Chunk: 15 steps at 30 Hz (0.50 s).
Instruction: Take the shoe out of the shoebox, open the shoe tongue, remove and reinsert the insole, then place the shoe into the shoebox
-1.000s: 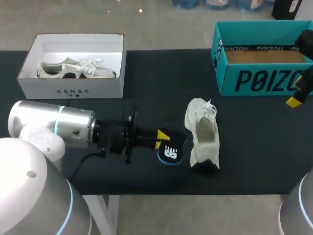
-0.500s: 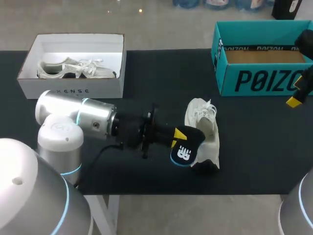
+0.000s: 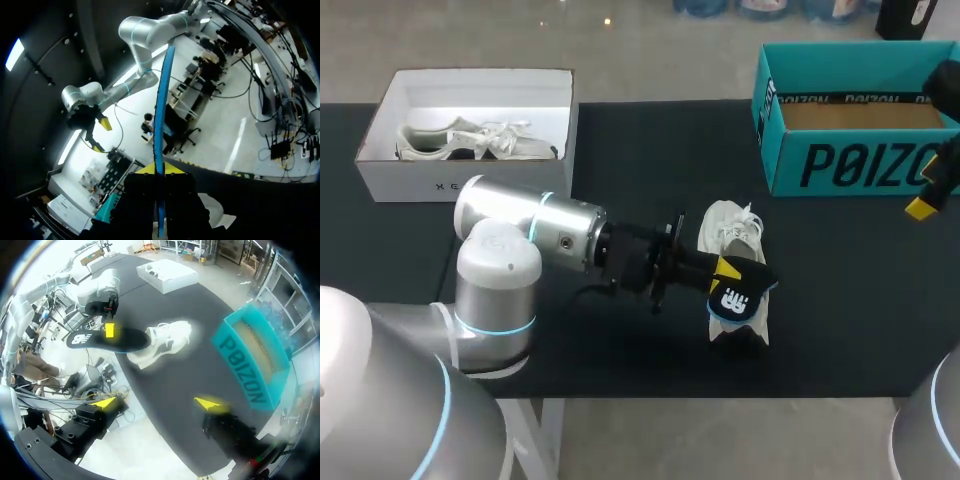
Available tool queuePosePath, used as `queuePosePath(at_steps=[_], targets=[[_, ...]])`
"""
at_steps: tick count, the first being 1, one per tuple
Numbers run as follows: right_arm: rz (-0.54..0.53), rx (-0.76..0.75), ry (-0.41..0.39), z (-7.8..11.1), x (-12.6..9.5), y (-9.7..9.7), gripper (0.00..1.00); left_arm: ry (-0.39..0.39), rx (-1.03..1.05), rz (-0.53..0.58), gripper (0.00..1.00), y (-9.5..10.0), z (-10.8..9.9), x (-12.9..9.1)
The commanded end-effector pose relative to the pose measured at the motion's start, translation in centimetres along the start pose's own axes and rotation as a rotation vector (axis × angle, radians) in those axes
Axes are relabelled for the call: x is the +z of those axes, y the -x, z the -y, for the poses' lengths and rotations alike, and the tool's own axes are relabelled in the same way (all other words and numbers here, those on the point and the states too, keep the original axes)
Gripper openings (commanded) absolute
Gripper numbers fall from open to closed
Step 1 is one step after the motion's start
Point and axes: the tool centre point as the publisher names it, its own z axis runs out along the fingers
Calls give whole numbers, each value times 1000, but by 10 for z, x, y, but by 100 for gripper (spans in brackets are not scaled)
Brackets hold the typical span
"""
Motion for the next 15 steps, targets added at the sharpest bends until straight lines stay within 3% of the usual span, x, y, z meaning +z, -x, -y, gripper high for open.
queuePosePath(at_steps=[1,8,15], targets=[[-3,0,-4,-1,0,2,100,28,-7,-4,0,-1,-10,7],[-3,0,-4,-1,0,2,100,51,-28,1,0,-3,-23,-2],[-3,0,-4,-1,0,2,100,51,-38,-4,0,-5,-36,2]])
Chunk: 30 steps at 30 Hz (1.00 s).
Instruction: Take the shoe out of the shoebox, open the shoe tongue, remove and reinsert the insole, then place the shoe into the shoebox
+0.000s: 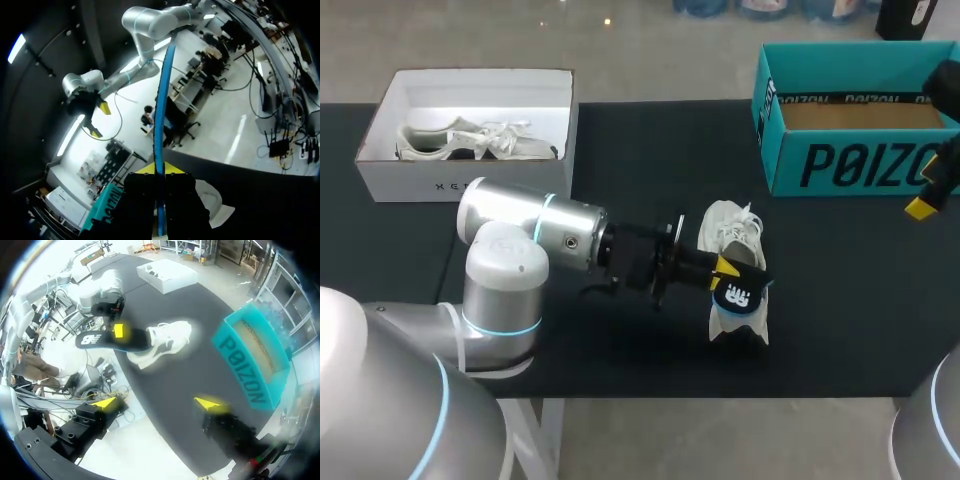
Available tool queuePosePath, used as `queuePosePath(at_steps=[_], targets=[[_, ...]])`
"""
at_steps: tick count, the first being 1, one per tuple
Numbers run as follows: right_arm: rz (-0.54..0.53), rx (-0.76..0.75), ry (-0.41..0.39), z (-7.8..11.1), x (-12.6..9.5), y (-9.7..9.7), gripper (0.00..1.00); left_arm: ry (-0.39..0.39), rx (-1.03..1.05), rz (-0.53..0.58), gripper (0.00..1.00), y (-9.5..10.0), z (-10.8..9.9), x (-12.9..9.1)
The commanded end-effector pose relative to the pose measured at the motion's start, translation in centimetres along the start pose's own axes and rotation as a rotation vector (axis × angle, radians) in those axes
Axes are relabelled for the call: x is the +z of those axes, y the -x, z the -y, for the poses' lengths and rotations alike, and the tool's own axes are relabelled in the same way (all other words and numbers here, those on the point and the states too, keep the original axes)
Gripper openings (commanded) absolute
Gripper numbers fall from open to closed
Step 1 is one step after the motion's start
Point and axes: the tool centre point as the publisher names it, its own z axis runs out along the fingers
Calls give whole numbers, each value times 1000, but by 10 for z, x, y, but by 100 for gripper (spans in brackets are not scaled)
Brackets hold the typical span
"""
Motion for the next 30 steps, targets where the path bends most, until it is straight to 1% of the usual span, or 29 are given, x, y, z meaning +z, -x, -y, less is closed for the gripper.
queuePosePath(at_steps=[1,14,19,24,30], targets=[[-3,0,-4,-1,0,2,100,-6,-3,-3,0,0,-11,6],[-3,0,-4,-1,0,2,100,6,-23,-19,0,2,-37,10],[-3,0,-4,-1,0,2,100,45,-35,-16,0,2,-49,9],[-3,0,-4,-1,0,2,100,69,-38,-42,0,-5,-60,10],[-3,0,-4,-1,0,2,100,114,5,-94,0,-11,-76,11]])
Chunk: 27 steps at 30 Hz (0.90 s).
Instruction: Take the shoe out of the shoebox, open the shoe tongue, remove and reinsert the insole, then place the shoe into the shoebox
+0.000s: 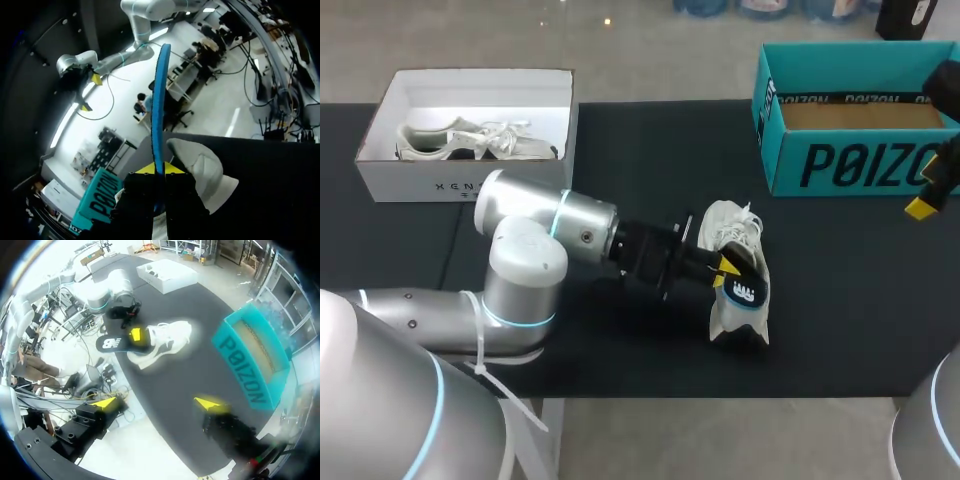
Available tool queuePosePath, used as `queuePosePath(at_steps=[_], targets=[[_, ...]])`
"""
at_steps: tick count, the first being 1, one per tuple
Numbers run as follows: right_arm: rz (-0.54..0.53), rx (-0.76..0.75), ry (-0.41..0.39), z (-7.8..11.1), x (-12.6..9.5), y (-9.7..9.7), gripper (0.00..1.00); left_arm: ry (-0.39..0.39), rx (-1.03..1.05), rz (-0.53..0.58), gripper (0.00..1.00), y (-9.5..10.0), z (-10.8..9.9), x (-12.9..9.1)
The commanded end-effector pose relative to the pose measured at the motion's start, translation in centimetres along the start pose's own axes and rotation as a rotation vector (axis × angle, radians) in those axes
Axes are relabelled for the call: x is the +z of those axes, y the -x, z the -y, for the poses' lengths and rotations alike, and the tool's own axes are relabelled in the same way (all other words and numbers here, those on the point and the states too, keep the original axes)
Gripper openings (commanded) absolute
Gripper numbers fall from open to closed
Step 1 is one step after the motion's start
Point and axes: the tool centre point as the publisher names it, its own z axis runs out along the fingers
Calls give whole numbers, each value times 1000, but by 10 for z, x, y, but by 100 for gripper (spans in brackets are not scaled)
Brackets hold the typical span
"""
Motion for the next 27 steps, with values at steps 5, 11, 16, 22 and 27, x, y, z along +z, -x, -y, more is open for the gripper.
queuePosePath(at_steps=[5,11,16,22,27], targets=[[-3,0,-4,-1,0,2,100,80,74,-61,0,4,-23,-4],[-3,0,-4,-1,0,2,100,94,90,-40,75,13,-18,-12],[-3,0,-4,-1,0,2,100,93,100,-32,94,15,-7,-14],[-3,0,-4,-1,0,2,100,73,94,-38,98,11,3,-12],[-3,0,-4,-1,0,2,100,64,86,-45,78,10,5,-11]])
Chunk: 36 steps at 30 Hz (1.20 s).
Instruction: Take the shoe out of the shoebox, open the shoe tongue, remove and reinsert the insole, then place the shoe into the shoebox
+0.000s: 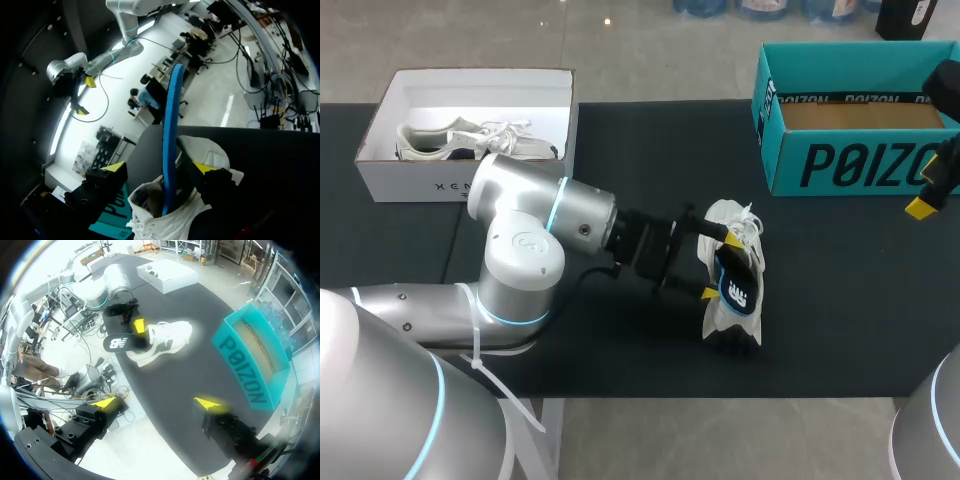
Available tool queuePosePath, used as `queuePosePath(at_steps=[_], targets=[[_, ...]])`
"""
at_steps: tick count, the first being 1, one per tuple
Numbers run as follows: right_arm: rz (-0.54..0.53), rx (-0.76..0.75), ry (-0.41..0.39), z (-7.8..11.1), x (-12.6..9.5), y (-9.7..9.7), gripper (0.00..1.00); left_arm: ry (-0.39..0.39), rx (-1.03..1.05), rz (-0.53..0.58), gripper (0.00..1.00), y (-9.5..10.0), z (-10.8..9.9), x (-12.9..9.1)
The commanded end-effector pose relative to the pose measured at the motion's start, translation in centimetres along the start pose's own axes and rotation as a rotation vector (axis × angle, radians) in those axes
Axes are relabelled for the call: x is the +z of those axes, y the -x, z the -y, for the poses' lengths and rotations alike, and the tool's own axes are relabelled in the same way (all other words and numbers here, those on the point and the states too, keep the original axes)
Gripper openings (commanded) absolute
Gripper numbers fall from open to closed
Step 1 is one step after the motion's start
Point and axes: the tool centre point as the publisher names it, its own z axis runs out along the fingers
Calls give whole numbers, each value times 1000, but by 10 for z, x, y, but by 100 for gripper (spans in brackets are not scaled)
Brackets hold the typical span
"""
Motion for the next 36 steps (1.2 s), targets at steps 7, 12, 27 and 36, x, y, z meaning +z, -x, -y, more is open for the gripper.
queuePosePath(at_steps=[7,12,27,36], targets=[[-3,0,-4,-1,0,2,100,-14,-19,-16,35,0,0,1],[-3,0,-4,-1,0,2,100,-32,-29,-41,14,-4,2,4],[-3,0,-4,-1,0,2,100,-18,6,-82,0,-3,-14,-3],[-3,0,-4,-1,0,2,100,-13,50,-115,0,1,-39,11]])
